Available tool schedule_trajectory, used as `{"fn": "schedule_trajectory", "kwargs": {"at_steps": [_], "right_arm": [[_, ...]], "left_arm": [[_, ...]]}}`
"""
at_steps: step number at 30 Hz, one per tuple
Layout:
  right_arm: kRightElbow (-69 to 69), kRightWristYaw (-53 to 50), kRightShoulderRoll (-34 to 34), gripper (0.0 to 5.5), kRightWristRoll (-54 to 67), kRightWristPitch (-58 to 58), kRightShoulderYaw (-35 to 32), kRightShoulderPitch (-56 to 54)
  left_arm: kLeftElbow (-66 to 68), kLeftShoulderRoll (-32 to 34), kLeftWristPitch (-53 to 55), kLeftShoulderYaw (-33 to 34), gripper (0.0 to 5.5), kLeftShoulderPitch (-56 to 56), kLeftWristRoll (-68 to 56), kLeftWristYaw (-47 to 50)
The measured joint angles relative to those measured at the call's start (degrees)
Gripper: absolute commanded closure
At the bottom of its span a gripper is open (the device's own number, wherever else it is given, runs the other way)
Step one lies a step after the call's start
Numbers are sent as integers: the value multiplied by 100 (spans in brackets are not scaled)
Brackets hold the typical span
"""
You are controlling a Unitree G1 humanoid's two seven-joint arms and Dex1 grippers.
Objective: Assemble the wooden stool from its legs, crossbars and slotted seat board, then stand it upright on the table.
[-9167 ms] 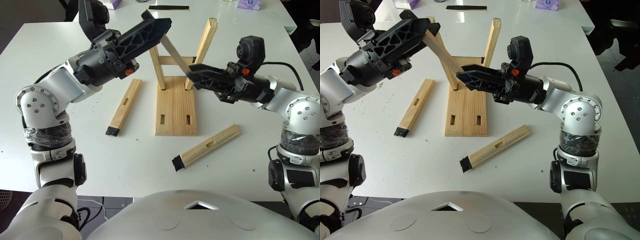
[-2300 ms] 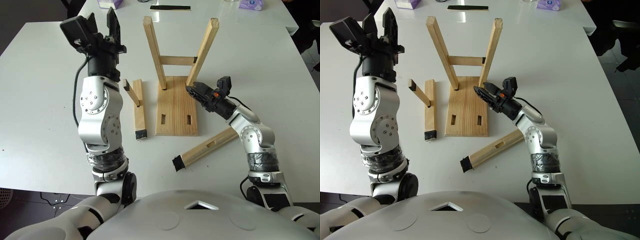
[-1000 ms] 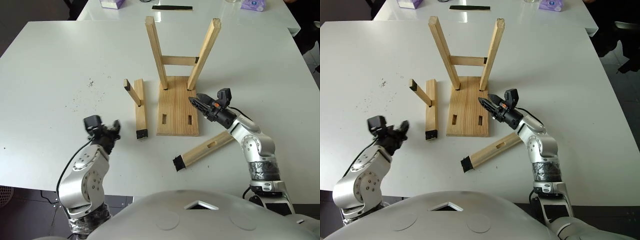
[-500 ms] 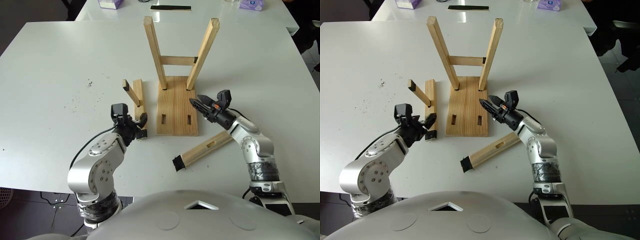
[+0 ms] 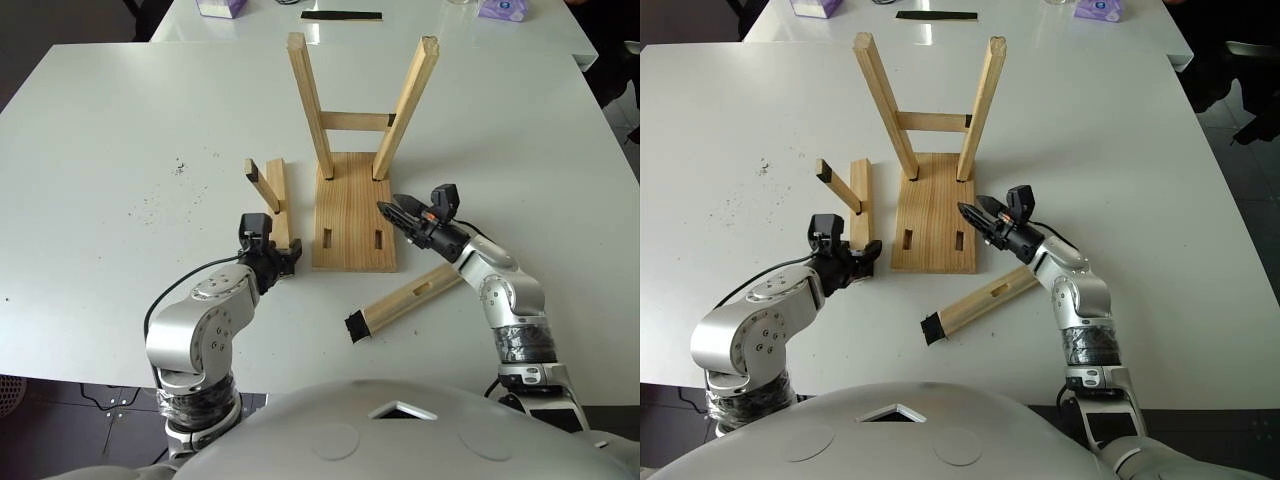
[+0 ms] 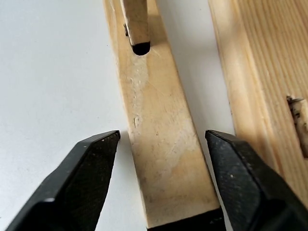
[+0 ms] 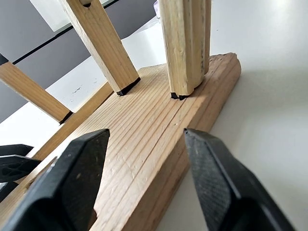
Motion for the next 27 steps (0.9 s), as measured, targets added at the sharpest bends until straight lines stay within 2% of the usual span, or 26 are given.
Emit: {"fn": "schedule_trajectory", "kwargs": {"at_steps": [5,12,16,18,21,23,27], "right_arm": [[-100,-69,137,267,5,-112,-6,56],[-392,-342,275,267,43,-145,-119,128],[-519,-465,386,267,83,-205,-257,137],[-581,-479,383,267,109,-204,-319,131],[-691,-478,372,267,282,-107,-361,32],[-757,-439,318,267,380,54,-366,-183],[-828,-298,166,267,603,269,-376,-582]], "left_arm": [[219,349,-347,-226,346,-18,115,-97],[566,997,-1368,-706,350,148,358,-380],[702,1098,-1874,-587,350,306,372,-502],[898,1098,-2108,-198,350,259,359,-505],[1318,986,-2601,851,350,-305,20,-574],[1727,909,-2884,1733,350,-1129,-615,-753],[2035,718,-3069,2786,350,-2058,-2248,-1041]]}}
